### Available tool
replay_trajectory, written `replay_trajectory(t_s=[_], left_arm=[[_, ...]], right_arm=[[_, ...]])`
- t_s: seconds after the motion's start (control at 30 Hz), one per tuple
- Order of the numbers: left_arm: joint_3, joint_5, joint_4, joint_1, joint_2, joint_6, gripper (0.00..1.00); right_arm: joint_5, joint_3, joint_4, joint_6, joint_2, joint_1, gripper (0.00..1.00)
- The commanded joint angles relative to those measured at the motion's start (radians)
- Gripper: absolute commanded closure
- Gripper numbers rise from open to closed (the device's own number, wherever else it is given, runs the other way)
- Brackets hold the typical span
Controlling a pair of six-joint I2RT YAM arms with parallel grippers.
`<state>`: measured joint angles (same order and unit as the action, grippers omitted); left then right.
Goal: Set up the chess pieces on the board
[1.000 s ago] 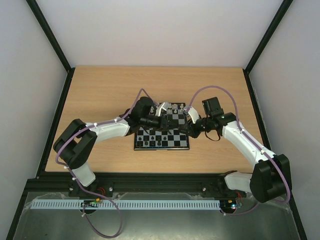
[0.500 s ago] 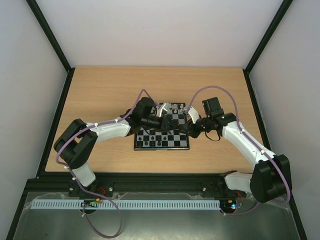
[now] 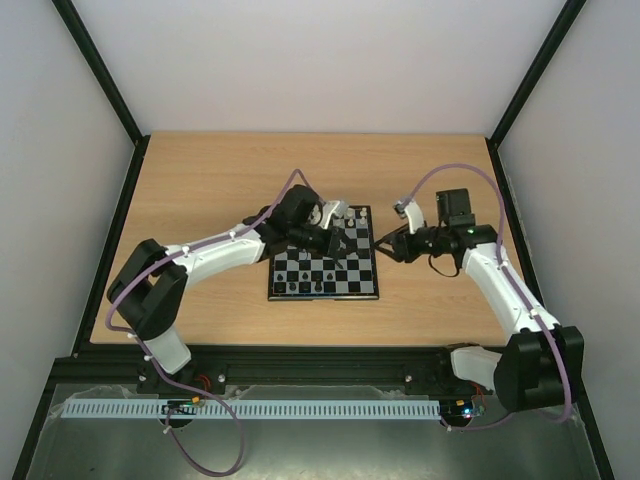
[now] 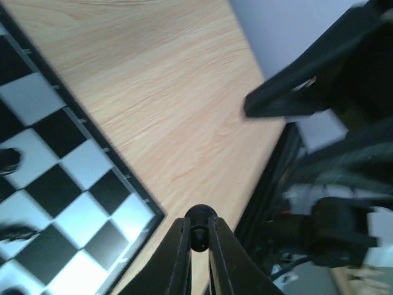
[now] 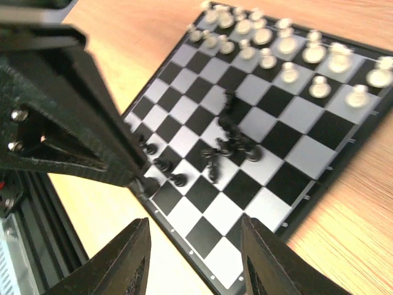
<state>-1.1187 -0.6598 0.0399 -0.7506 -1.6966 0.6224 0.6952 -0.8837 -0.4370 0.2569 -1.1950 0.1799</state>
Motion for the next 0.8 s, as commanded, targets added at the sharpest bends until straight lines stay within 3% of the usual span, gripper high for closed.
replay_trajectory(t_s=[0.0,0.17,0.37,0.77], left_arm=[[-0.062,0.202,-0.25,-0.036,0.044,-0.232,0.92],[-0.097,0.417,-0.345,-0.135,0.036,-0.363,0.92],[-0.156,0.587,-0.397,-0.23,-0.043,-0.456,0.91],[-0.3,0.716,-0.448,-0.315,-0.236,-0.52,0.91]], right_arm=[[0.057,-0.017,-0.021,-0.092,-0.013,-0.086,0.58],[-0.105,0.037,0.046,-0.143,-0.017,-0.134,0.57],[-0.184,0.061,0.078,-0.15,-0.022,-0.154,0.56],[-0.241,0.074,0.094,-0.148,-0.018,-0.155,0.56]])
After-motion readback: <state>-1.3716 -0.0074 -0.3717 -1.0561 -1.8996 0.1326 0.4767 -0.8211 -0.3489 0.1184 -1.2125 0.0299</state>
